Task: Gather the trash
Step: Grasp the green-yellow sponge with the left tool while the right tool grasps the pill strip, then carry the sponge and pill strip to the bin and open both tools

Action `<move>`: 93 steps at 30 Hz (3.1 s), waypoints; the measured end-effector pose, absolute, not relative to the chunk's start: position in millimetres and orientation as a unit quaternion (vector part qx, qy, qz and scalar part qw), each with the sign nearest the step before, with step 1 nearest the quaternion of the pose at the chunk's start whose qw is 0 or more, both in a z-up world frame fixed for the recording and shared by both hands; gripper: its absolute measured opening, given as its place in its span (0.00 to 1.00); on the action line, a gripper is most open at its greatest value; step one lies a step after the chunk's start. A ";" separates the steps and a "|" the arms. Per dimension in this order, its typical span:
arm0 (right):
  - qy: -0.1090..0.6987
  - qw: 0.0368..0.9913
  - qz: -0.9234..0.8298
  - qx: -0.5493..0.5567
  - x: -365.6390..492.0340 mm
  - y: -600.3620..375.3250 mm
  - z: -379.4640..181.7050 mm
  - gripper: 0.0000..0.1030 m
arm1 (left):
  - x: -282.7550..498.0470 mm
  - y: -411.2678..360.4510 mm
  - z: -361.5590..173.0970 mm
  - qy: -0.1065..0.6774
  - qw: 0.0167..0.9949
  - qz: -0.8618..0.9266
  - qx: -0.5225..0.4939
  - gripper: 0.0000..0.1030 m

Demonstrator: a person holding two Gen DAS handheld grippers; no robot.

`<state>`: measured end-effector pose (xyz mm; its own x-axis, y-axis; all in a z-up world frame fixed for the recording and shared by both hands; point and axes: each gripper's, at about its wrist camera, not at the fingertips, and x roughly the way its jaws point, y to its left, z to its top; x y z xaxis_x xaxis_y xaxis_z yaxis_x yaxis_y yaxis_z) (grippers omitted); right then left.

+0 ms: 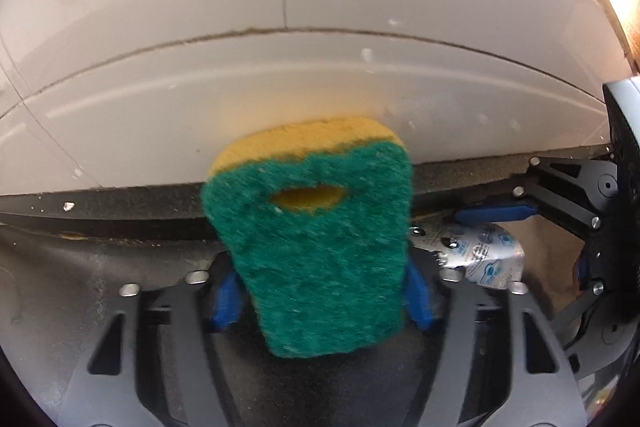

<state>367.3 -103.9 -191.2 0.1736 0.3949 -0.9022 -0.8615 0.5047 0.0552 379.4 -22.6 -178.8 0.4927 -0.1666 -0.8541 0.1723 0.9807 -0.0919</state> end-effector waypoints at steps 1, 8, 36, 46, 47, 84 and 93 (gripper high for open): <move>0.480 0.724 0.433 -0.243 367.5 -101.9 -190.9 0.48 | 377.3 -22.1 -176.8 0.491 0.866 -0.096 0.005 0.57; 0.510 0.724 0.405 -0.229 323.3 -105.5 -184.6 0.36 | 347.9 -14.8 -153.3 0.488 0.869 -0.087 -0.002 0.53; 0.498 0.817 0.273 -0.101 83.4 -158.1 -81.7 0.40 | 91.0 -27.2 -93.5 0.466 0.876 -0.116 0.053 0.53; 0.478 0.828 0.272 -0.108 82.5 -147.0 -65.3 0.41 | 71.4 -11.6 -81.6 0.448 0.887 -0.101 0.039 0.53; 0.475 0.829 0.274 -0.108 81.8 -142.7 -61.8 0.41 | 69.5 -7.0 -79.7 0.446 0.889 -0.095 0.037 0.53; 0.433 0.565 0.644 -0.279 -83.2 296.1 -84.9 0.43 | -224.9 305.8 -118.8 0.408 0.812 0.354 -0.222 0.53; 0.466 0.524 0.648 -0.298 -113.6 377.6 -126.0 0.44 | -267.2 349.8 -170.8 0.411 0.772 0.399 -0.275 0.53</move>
